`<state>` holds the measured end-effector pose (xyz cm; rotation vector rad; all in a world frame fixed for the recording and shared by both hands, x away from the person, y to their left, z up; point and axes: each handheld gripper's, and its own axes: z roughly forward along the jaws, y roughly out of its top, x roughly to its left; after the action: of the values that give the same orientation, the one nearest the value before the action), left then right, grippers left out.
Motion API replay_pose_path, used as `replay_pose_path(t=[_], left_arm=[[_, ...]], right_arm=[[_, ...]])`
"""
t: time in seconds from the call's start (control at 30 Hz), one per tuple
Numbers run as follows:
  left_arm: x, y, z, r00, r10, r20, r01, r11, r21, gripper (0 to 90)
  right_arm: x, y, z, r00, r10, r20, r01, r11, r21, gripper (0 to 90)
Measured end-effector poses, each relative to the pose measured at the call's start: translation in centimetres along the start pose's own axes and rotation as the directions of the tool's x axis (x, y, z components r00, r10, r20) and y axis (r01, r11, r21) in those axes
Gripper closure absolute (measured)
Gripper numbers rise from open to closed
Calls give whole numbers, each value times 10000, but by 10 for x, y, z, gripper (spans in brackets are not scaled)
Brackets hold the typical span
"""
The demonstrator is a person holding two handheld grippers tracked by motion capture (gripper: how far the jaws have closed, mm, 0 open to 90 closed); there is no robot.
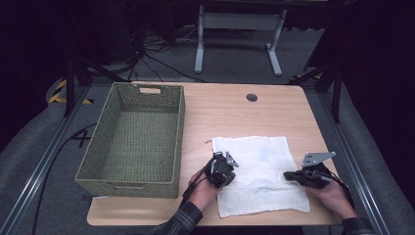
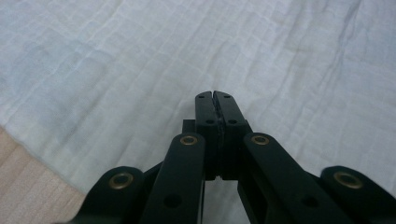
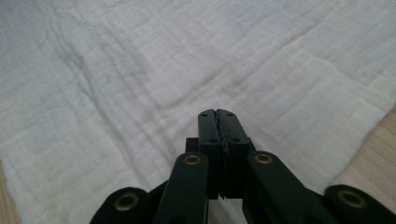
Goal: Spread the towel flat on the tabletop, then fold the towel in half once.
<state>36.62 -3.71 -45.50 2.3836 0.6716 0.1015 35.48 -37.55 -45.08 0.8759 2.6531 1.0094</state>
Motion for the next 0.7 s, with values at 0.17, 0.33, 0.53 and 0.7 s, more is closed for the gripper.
replay_pose_path(t=[0.17,0.33,0.53,0.7], left_arm=[[2,-1,-2,10000,50,4,-50,10000,66,895],[-1,-3,-3,9998,143,155,-146,9997,170,896],[0,-2,-5,10000,13,-14,-13,10000,37,866],[8,5,-11,9995,-111,-294,113,9999,38,797]], right_arm=[[8,-3,-2,9998,-162,-137,162,9999,32,899],[14,-6,-4,9994,-159,-317,160,9999,41,899],[15,-6,-6,9992,-210,-353,210,9998,-8,893],[10,0,-7,9998,-97,-161,94,9997,-235,844]])
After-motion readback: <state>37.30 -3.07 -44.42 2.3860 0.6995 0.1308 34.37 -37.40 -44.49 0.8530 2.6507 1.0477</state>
